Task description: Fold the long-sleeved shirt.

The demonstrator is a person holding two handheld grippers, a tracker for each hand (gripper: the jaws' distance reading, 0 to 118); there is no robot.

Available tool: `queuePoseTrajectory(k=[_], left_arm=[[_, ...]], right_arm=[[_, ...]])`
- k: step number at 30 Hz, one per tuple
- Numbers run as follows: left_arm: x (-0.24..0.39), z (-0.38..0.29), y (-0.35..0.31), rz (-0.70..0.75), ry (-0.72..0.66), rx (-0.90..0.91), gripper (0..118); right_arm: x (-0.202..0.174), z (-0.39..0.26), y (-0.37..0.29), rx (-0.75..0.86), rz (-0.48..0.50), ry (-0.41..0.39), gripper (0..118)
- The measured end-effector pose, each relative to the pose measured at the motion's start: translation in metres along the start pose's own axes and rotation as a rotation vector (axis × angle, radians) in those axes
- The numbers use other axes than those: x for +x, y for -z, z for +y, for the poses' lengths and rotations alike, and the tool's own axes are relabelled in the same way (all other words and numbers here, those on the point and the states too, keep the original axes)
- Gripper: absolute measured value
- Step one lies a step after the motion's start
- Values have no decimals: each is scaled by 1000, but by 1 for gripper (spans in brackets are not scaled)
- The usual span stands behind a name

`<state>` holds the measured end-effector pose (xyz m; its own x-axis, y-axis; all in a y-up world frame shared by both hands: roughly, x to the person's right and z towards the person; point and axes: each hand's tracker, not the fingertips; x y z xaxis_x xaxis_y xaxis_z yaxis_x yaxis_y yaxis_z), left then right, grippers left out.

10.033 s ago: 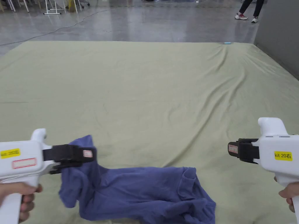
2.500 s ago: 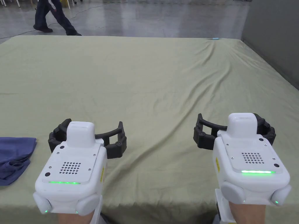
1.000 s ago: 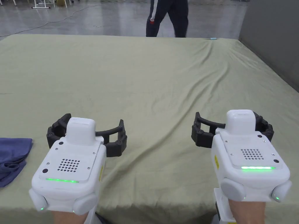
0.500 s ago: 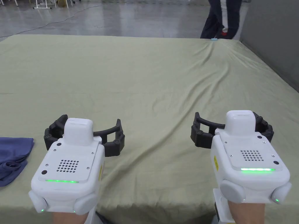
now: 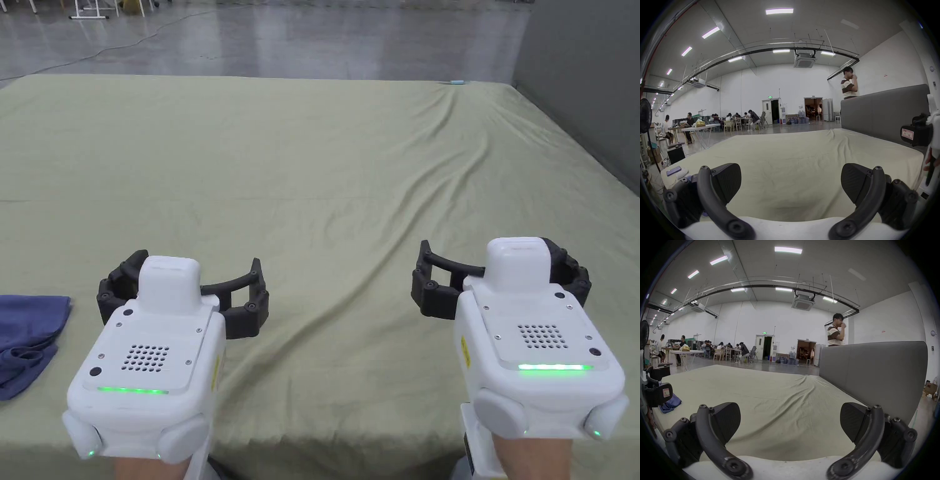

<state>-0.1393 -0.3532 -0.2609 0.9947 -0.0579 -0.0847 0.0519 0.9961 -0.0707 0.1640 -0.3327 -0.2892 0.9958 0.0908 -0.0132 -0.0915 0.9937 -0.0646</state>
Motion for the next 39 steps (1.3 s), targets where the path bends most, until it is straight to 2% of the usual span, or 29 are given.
queuePoseTrajectory(k=[39], left_arm=[[-4,1,0,8,23,3,118]], right_arm=[[7,-5,4,-2,-4,30,118]])
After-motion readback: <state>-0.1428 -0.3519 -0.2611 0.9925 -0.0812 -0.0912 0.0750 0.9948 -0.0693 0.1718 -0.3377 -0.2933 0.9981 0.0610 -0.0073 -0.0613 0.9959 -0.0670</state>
